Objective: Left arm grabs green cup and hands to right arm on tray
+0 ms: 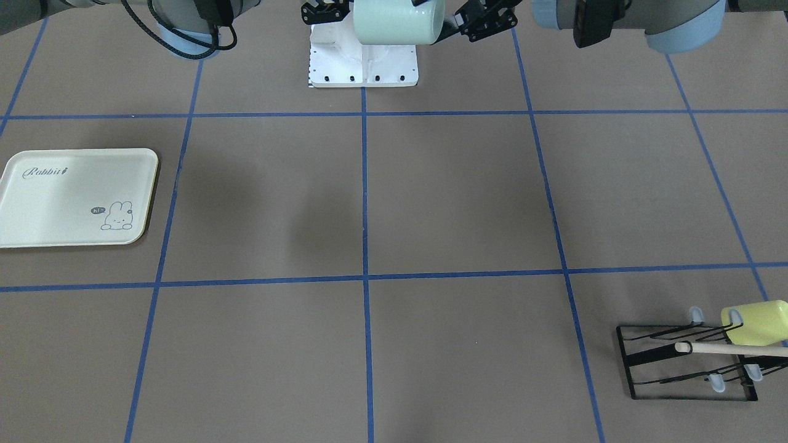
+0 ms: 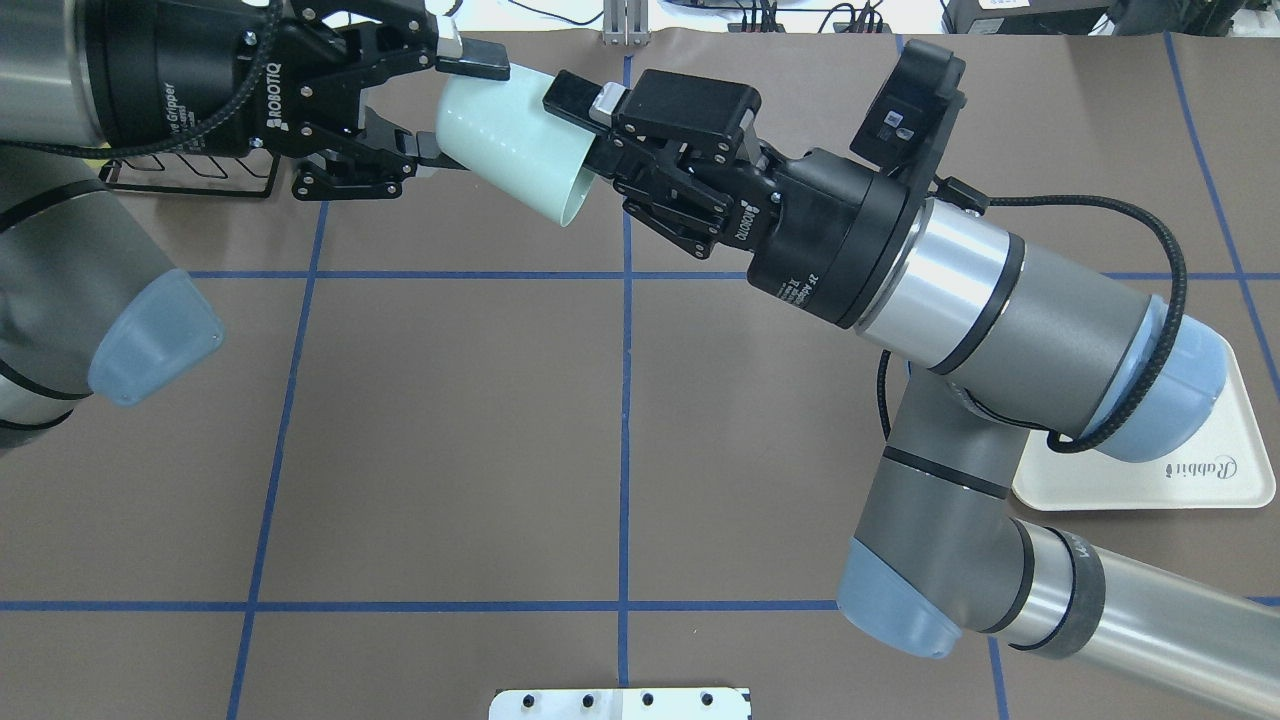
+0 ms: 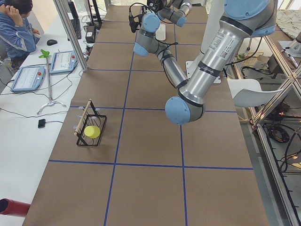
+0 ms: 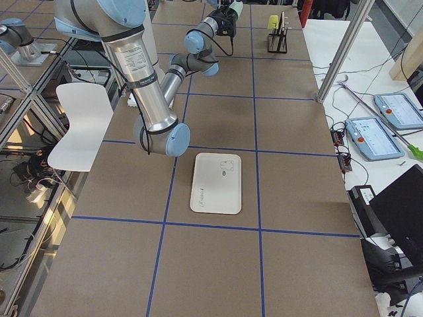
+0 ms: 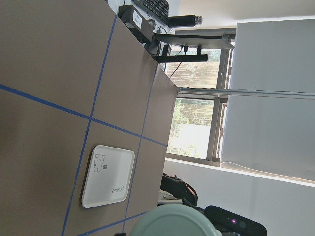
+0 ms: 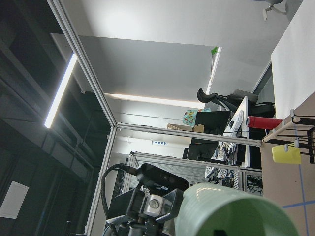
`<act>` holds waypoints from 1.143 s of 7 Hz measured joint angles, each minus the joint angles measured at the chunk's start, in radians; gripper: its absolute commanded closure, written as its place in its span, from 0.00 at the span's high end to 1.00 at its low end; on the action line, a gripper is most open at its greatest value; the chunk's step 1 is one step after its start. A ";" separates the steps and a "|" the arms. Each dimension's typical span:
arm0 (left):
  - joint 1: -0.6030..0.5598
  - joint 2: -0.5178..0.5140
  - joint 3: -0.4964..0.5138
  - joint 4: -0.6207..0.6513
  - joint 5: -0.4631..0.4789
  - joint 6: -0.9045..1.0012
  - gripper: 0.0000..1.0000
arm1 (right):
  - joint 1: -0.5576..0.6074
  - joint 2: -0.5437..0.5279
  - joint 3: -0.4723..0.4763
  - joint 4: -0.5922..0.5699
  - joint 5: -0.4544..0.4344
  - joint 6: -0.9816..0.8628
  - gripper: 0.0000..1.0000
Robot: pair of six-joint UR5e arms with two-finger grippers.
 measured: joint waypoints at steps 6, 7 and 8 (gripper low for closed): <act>0.000 0.000 0.001 0.001 0.000 0.005 0.11 | 0.000 0.000 0.033 -0.091 0.001 0.000 0.30; 0.000 0.000 0.001 0.001 0.000 0.005 0.11 | 0.000 0.000 0.034 -0.100 0.002 -0.001 0.28; 0.001 0.000 0.001 0.001 0.000 0.005 0.21 | 0.000 0.000 0.035 -0.106 0.003 -0.001 0.18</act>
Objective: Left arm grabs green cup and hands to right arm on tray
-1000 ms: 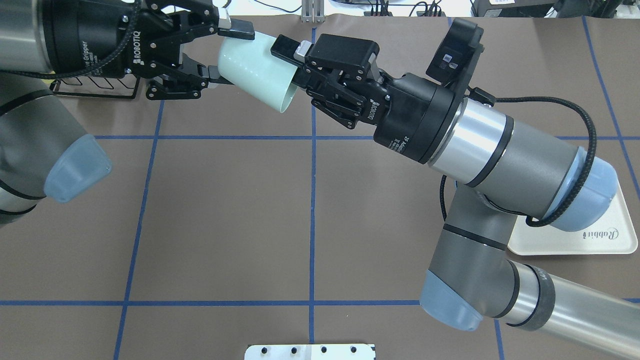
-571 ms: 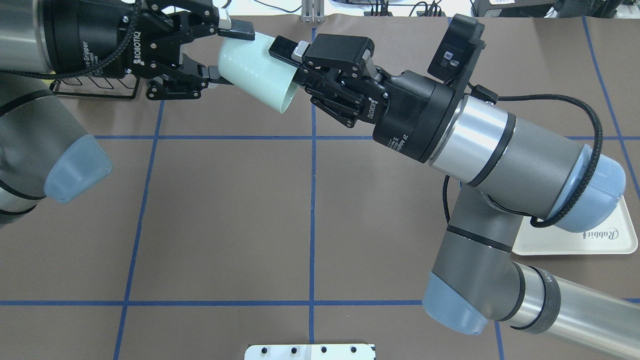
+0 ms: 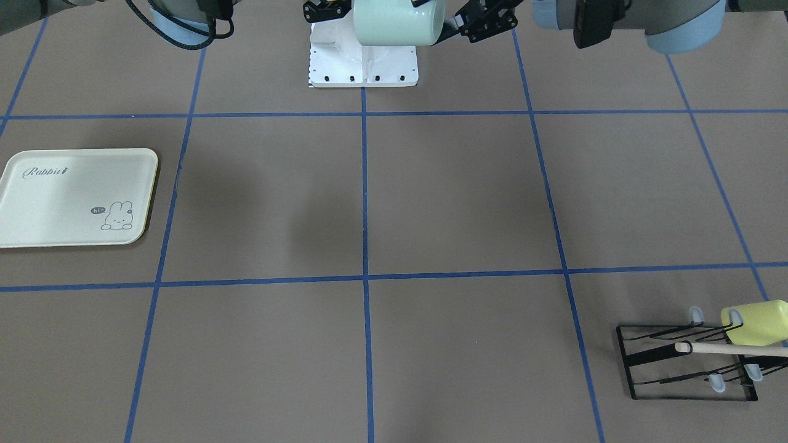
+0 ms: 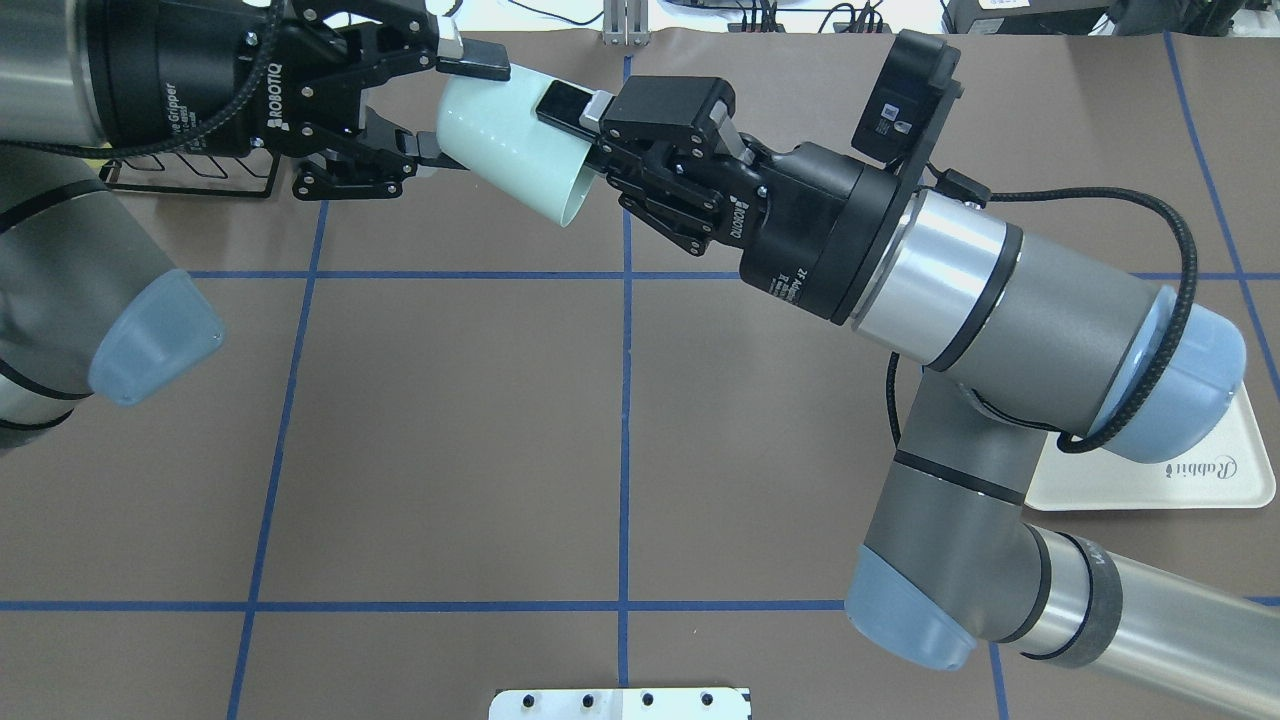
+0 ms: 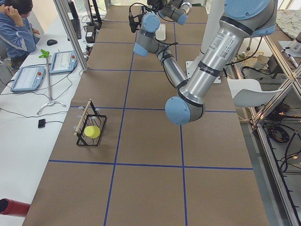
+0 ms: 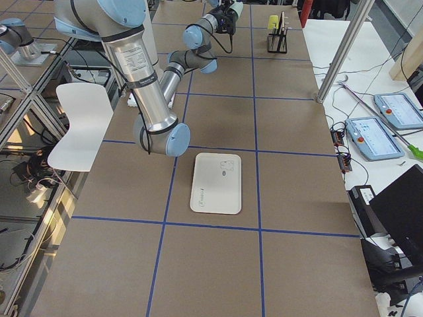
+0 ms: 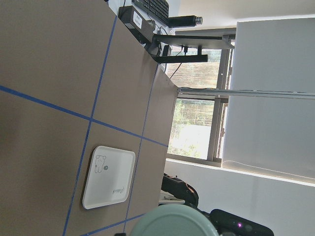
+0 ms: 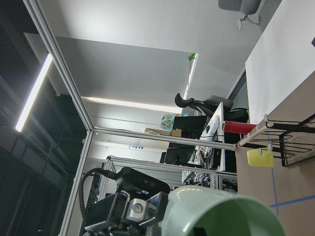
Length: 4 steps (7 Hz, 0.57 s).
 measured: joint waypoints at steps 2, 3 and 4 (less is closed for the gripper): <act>0.000 0.000 0.001 0.001 0.000 0.000 1.00 | 0.000 0.000 0.005 -0.002 0.001 -0.001 0.00; 0.000 0.000 0.003 0.000 0.000 0.006 1.00 | 0.000 -0.001 0.013 -0.001 0.004 -0.003 0.00; 0.000 0.000 0.003 0.000 0.000 0.013 1.00 | 0.000 -0.001 0.025 -0.001 0.007 -0.004 0.00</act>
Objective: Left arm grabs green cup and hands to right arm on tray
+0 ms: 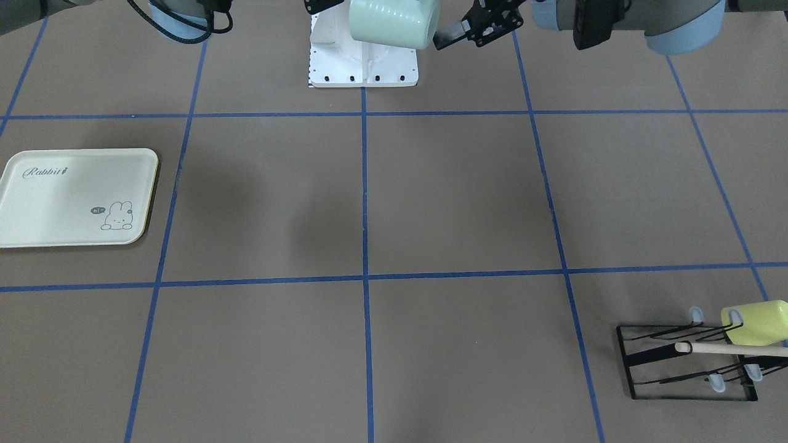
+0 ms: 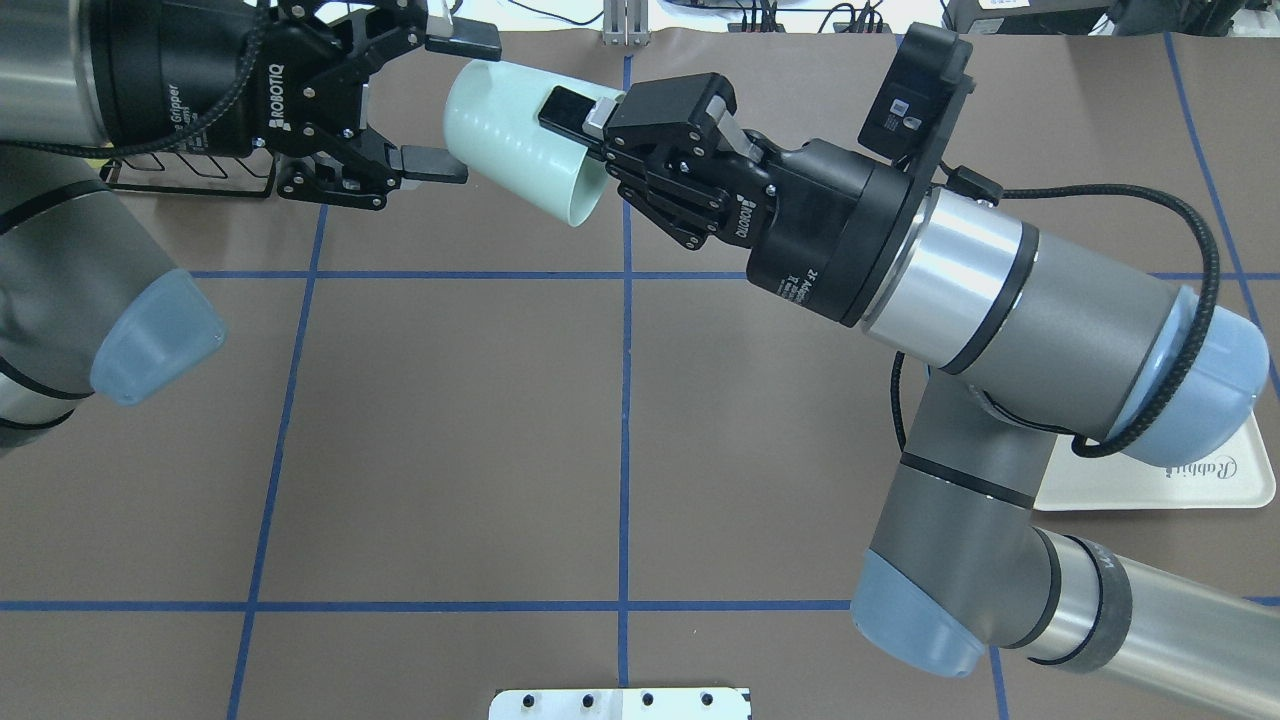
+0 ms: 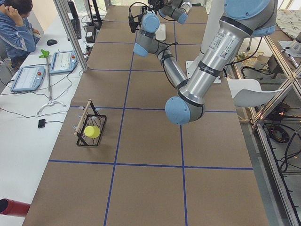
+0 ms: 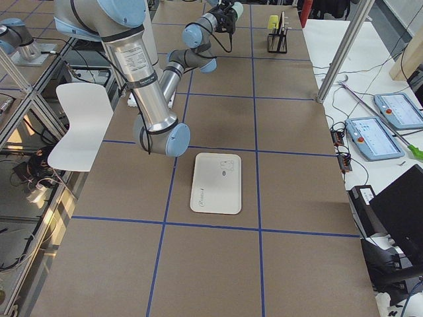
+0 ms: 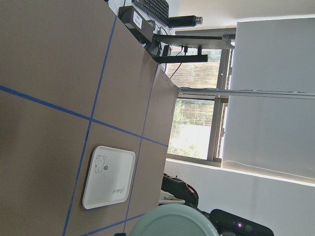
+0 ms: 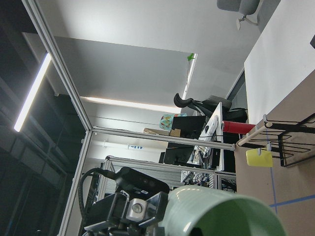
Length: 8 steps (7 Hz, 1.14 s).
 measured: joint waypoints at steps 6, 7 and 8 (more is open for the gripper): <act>-0.001 0.008 0.007 0.002 -0.001 0.025 1.00 | 0.015 -0.047 0.008 -0.086 0.003 -0.010 0.00; -0.001 0.012 0.014 0.002 0.000 0.044 1.00 | 0.033 -0.050 0.007 -0.164 0.010 -0.020 0.00; 0.000 0.015 0.026 0.002 0.000 0.063 1.00 | 0.059 -0.051 0.007 -0.254 0.031 -0.041 0.00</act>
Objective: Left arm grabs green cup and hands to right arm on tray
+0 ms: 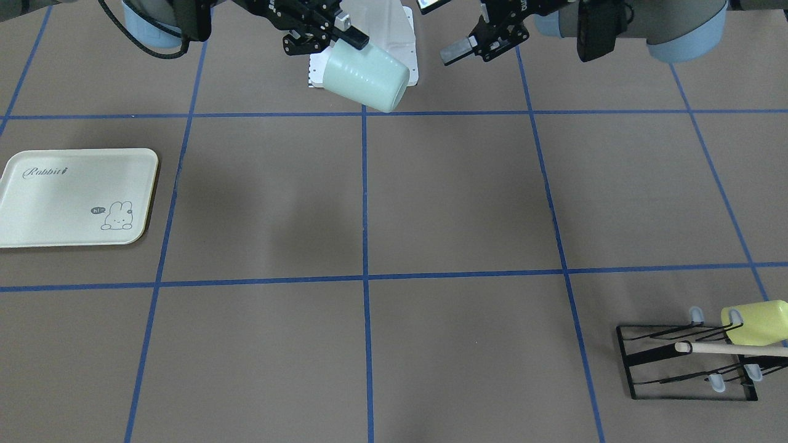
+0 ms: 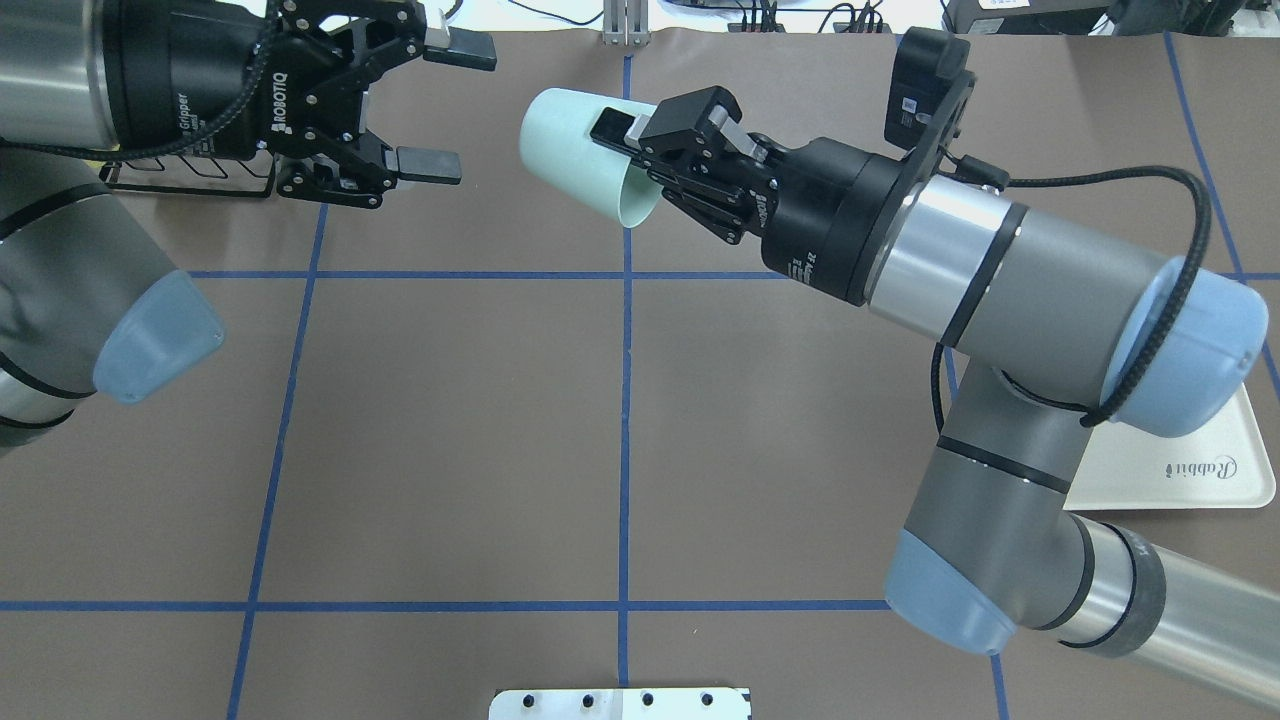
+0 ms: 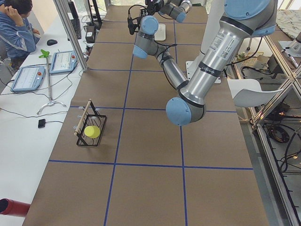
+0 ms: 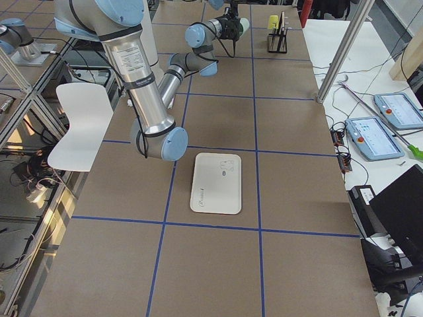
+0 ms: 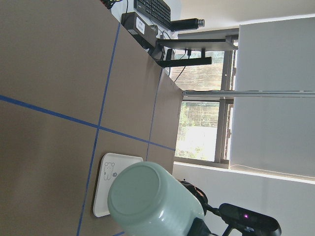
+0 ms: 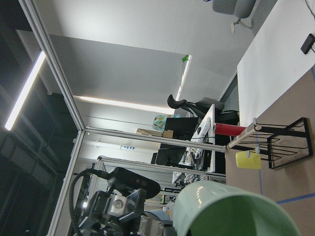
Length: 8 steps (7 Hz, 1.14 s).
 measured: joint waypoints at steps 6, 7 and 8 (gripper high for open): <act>-0.004 0.160 0.085 0.028 0.006 0.329 1.00 | 0.195 -0.046 0.015 -0.612 0.231 -0.288 0.00; -0.012 0.206 0.085 0.063 0.007 0.424 1.00 | 0.226 -0.057 0.036 -0.743 0.270 -0.378 0.00; -0.020 0.251 0.085 0.116 0.021 0.536 1.00 | 0.249 -0.076 0.067 -0.878 0.296 -0.489 0.00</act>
